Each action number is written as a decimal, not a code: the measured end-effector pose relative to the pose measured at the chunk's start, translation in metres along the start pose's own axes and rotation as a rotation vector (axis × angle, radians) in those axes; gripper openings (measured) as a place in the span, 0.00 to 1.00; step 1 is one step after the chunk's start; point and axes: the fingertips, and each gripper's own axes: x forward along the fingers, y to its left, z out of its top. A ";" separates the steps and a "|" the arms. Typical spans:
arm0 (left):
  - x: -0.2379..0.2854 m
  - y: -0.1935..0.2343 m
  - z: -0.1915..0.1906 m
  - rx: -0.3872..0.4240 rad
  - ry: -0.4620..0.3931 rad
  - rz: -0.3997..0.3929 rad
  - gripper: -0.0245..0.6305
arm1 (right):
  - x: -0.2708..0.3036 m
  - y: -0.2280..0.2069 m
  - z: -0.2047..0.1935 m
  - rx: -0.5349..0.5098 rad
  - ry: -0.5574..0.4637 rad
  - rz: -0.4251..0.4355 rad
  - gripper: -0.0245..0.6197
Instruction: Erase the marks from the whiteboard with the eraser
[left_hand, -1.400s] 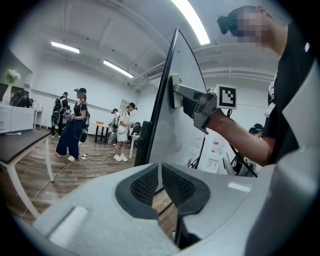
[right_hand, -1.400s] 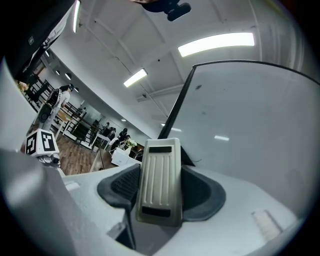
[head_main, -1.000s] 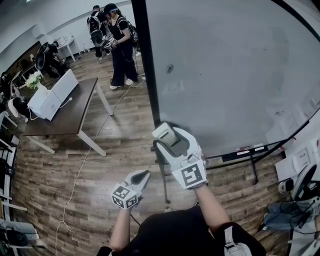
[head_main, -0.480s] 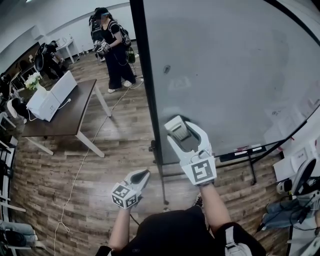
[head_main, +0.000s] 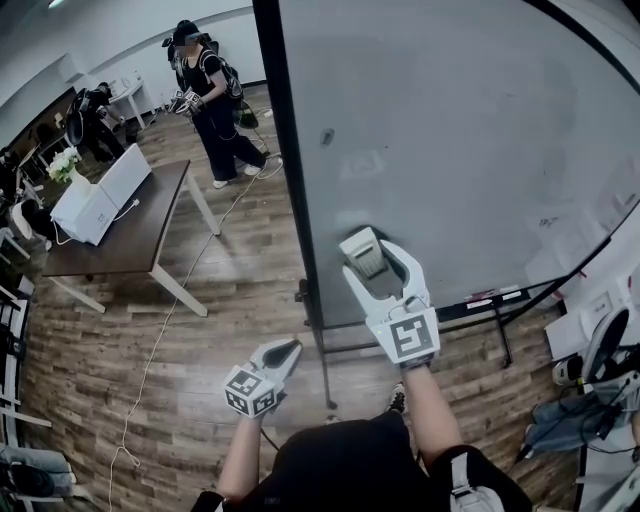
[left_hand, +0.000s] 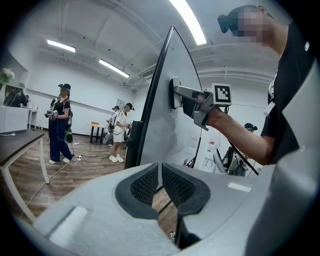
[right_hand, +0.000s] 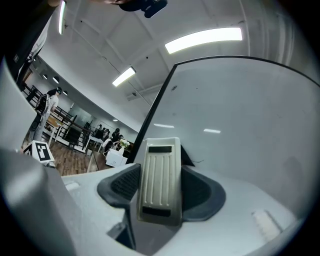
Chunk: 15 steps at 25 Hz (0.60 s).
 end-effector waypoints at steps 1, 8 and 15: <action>-0.001 0.000 0.000 0.001 0.001 0.001 0.09 | 0.001 0.001 0.000 0.004 0.001 0.000 0.43; -0.013 0.006 -0.005 -0.006 0.000 0.024 0.09 | 0.011 0.027 -0.004 -0.008 0.012 0.051 0.43; -0.022 0.008 -0.006 -0.009 -0.005 0.042 0.09 | 0.017 0.049 -0.007 0.002 0.024 0.103 0.43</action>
